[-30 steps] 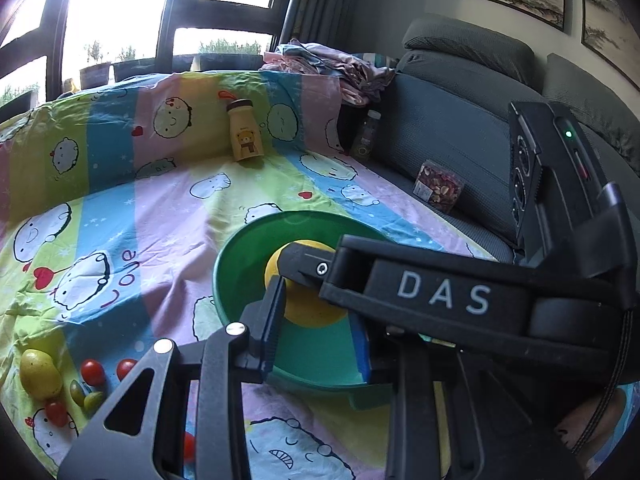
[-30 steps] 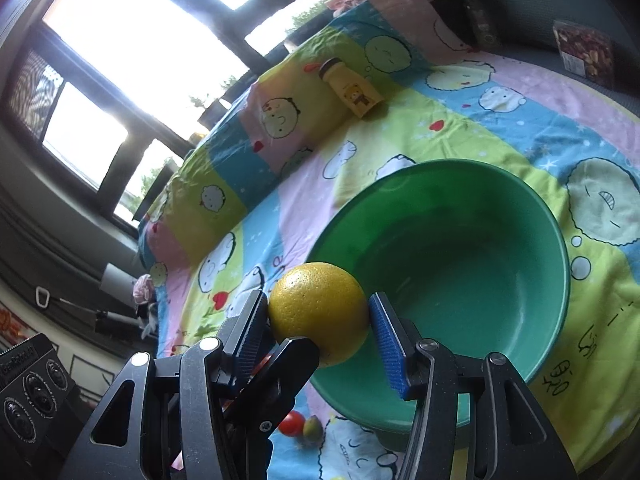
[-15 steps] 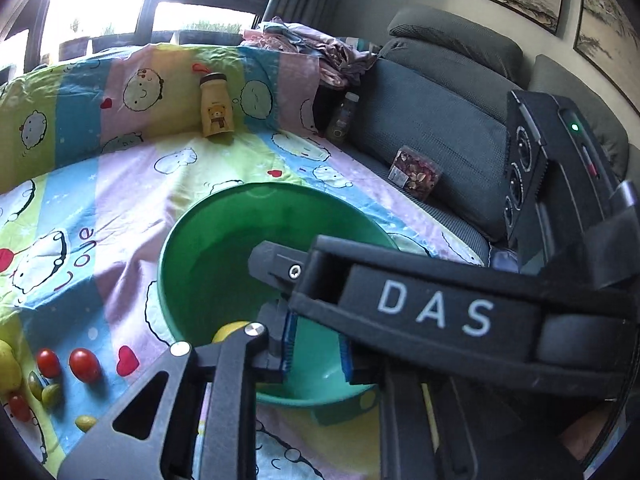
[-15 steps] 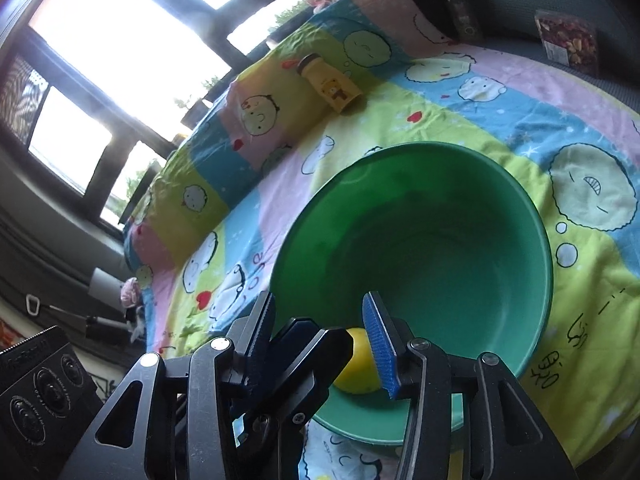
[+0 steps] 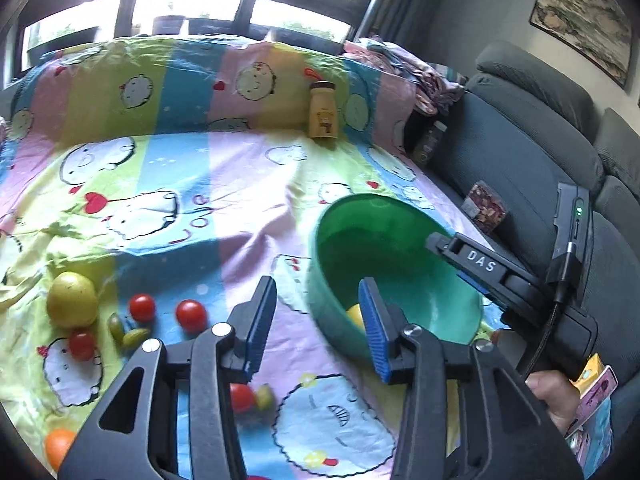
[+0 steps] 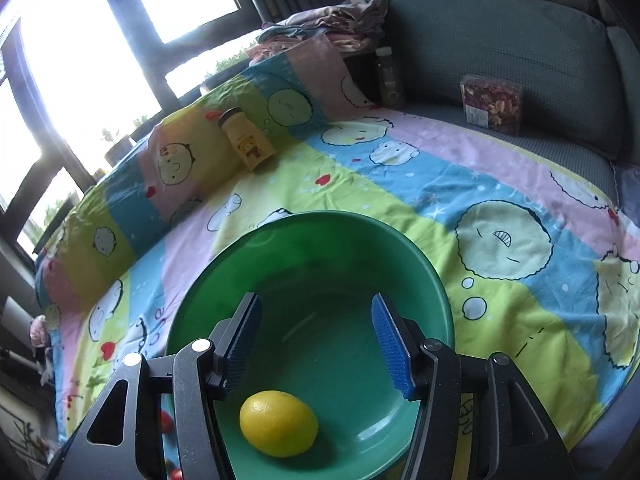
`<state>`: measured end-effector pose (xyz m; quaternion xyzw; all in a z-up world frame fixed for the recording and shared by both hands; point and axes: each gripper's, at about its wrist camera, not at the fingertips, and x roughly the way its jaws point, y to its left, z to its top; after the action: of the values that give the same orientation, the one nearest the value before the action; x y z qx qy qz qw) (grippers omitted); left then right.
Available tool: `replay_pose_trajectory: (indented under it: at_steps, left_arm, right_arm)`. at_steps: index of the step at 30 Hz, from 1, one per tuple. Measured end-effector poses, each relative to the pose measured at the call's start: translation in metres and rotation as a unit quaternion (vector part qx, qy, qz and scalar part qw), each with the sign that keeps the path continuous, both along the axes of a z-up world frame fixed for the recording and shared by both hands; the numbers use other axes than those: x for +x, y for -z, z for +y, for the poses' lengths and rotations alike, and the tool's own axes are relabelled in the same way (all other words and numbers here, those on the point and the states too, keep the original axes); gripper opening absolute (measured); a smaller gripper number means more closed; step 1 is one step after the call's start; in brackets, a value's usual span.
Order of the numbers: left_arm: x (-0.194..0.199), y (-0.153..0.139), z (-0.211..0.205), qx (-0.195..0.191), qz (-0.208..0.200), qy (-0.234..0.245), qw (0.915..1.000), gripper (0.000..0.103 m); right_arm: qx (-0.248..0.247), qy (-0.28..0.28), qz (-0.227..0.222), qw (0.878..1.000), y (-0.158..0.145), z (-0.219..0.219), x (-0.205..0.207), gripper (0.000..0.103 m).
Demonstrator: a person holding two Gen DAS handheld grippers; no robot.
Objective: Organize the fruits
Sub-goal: 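Open the right tool to release the grapefruit and withdraw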
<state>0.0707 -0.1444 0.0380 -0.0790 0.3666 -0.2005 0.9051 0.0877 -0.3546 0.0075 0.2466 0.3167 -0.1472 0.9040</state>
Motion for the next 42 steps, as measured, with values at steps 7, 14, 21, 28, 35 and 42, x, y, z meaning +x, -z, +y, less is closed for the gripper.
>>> replay_pose_trajectory:
  at_steps: [7,14,21,28,35,42]
  left_arm:
    - [-0.011,0.009,0.059,0.042,0.016,-0.118,0.992,0.051]
    - [-0.026,0.032,0.11,0.048,0.058,-0.195,0.9779,0.053]
    - [-0.03,0.039,0.137,0.037,0.075,-0.23,0.9697,0.053]
    - [-0.028,0.043,0.145,0.03,0.086,-0.235,0.9677,0.053]
    - [-0.029,0.045,0.149,0.024,0.088,-0.234,0.9679,0.054]
    - [-0.028,0.046,0.152,0.019,0.092,-0.234,0.9678,0.054]
  right_arm:
    - [-0.098,0.012,0.012,0.995,0.003,0.024,0.013,0.063]
    - [-0.124,0.008,0.022,0.992,0.007,0.031,0.02,0.063]
    - [-0.141,0.002,0.051,0.989,0.013,0.038,0.028,0.063]
    - [-0.167,-0.002,0.068,0.984,0.016,0.047,0.029,0.063]
    - [-0.176,-0.003,0.082,0.981,0.017,0.05,0.029,0.063]
    - [-0.179,-0.016,0.083,0.98,0.016,0.062,0.027,0.073]
